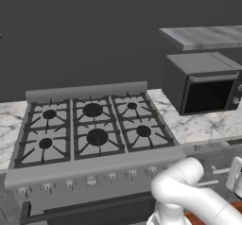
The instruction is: Take the tongs from the drawer on the right and place them on the dining counter next to the tray containing the hot dog.
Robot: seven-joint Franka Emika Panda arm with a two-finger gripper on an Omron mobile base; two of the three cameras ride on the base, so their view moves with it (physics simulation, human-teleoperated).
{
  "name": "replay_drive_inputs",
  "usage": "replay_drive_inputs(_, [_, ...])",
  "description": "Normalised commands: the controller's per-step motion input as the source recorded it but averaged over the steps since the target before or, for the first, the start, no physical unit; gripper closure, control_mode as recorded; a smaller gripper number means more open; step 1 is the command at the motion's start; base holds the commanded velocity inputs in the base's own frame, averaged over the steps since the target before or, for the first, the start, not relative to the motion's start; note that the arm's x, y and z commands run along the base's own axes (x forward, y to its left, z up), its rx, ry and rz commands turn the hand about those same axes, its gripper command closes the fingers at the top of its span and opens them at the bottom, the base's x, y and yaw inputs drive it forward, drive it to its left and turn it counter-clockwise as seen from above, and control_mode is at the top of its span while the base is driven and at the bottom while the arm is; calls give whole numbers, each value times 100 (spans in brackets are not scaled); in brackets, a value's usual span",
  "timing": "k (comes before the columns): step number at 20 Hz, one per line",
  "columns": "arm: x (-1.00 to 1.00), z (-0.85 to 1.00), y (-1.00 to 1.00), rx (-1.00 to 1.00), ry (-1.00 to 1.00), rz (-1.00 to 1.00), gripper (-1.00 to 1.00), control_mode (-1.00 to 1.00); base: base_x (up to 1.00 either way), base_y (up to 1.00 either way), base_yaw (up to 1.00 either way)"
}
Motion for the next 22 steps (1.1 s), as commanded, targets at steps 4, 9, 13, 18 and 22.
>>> replay_drive_inputs(4, [-44,0,-11,0,0,-4,100,-100,0,0,0])
replay_drive_inputs(9, [-39,0,-13,0,0,-3,100,-100,0,0,0])
replay_drive_inputs(13, [-38,0,-17,0,0,-2,100,-100,0,0,0])
replay_drive_inputs(18, [-36,0,-17,0,0,-1,100,-100,0,0,0])
replay_drive_inputs(22, [-35,0,-17,0,0,-1,100,-100,0,0,0])
